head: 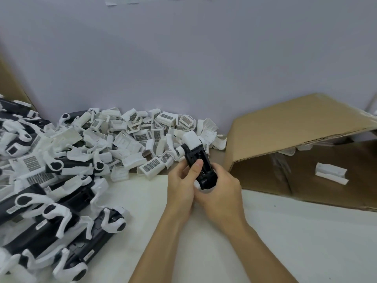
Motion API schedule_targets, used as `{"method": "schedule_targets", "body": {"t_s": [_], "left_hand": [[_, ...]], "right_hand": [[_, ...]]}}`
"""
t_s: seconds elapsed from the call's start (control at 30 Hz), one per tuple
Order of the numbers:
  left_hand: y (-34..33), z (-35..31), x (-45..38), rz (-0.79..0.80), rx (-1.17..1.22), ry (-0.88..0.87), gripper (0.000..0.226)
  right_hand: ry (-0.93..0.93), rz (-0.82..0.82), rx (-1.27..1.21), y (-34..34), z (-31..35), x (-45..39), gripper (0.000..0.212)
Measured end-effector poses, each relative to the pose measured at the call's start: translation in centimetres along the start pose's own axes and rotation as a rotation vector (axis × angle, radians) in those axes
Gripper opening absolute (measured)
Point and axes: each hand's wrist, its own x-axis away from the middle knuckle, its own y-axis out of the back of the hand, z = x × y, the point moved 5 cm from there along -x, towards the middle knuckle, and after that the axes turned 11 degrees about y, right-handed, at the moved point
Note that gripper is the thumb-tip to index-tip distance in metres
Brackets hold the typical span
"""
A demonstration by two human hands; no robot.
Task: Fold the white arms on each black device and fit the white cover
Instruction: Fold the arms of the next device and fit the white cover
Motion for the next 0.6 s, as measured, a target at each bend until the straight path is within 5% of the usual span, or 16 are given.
{"method": "schedule_targets", "body": {"t_s": [0.27, 0.43, 0.6], "left_hand": [[-0.11, -0.19, 0.07, -0.017, -0.005, -0.016, 0.017], [0.29, -0.31, -0.09, -0.092, -0.044, -0.073, 0.022], [0.23, -0.78, 0.05, -0.106, -0.285, -0.213, 0.032]], "right_hand": [[0.027, 0.017, -0.056, 0.09, 0.02, -0.19, 0.038], [0.058, 0.107, -0.150, -0.58, 0.02, -0.32, 0.065], [0.074, -0.081, -0.224, 0.26, 0.22, -0.20, 0.082]]}}
